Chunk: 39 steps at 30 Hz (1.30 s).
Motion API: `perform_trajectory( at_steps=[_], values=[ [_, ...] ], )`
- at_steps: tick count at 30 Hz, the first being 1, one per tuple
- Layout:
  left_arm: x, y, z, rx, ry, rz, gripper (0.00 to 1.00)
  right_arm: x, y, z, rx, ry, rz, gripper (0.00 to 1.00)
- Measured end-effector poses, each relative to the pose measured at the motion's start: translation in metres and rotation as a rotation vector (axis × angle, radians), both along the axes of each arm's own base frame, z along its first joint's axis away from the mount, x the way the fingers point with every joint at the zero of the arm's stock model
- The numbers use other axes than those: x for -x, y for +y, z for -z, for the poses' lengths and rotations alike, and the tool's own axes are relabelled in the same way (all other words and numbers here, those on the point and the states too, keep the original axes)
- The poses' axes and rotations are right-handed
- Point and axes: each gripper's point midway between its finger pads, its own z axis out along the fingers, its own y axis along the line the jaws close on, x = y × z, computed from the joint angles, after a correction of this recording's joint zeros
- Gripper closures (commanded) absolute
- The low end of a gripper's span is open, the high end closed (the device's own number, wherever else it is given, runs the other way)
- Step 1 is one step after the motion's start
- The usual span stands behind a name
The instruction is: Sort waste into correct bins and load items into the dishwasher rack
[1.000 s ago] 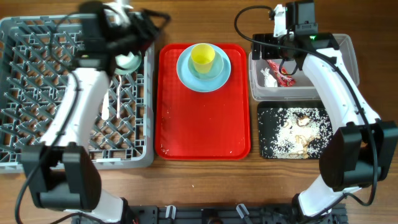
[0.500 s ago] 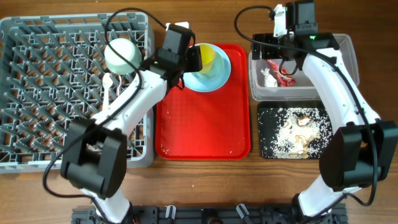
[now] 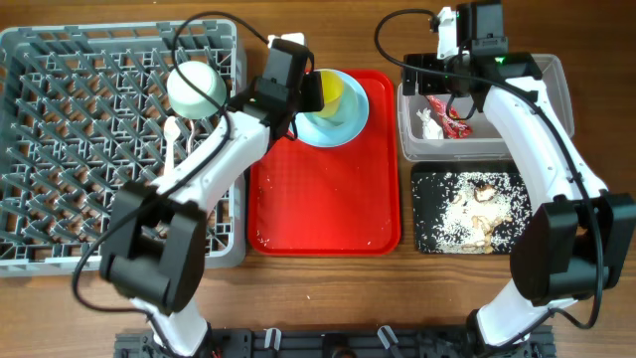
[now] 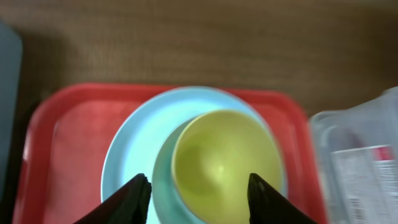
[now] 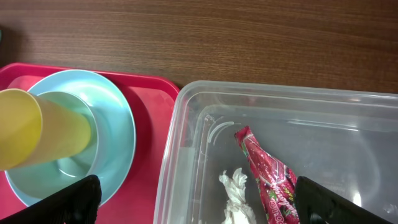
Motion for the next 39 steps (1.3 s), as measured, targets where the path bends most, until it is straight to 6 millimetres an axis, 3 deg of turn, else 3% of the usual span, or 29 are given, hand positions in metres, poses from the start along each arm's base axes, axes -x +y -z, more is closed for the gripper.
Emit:
perform_trajectory(
  at_steps=[1,2,6,14,21,32,39],
  values=[
    [0.002,-0.002,-0.013,0.018,-0.021,0.014,0.77,0.0,0.0,0.0,0.0,0.0,0.0,0.0],
    [0.004,-0.006,-0.024,0.038,-0.037,0.032,0.78,0.0,0.0,0.0,0.0,0.0,0.0,0.0],
    [0.021,-0.037,-0.028,-0.001,-0.078,0.318,0.65,0.0,0.0,0.0,0.0,0.0,0.0,0.0],
    [0.032,-0.069,-0.033,-0.096,-0.195,0.526,0.58,0.0,0.0,0.0,0.0,0.0,0.0,0.0],
    [0.026,-0.078,-0.003,-0.125,-0.179,0.56,0.57,0.0,0.0,0.0,0.0,0.0,0.0,0.0],
    [0.014,-0.073,0.025,-0.181,-0.162,0.521,0.52,0.0,0.0,0.0,0.0,0.0,0.0,0.0],
    [0.008,-0.065,0.044,-0.231,-0.139,0.485,0.56,0.0,0.0,0.0,0.0,0.0,0.0,0.0]
  ],
)
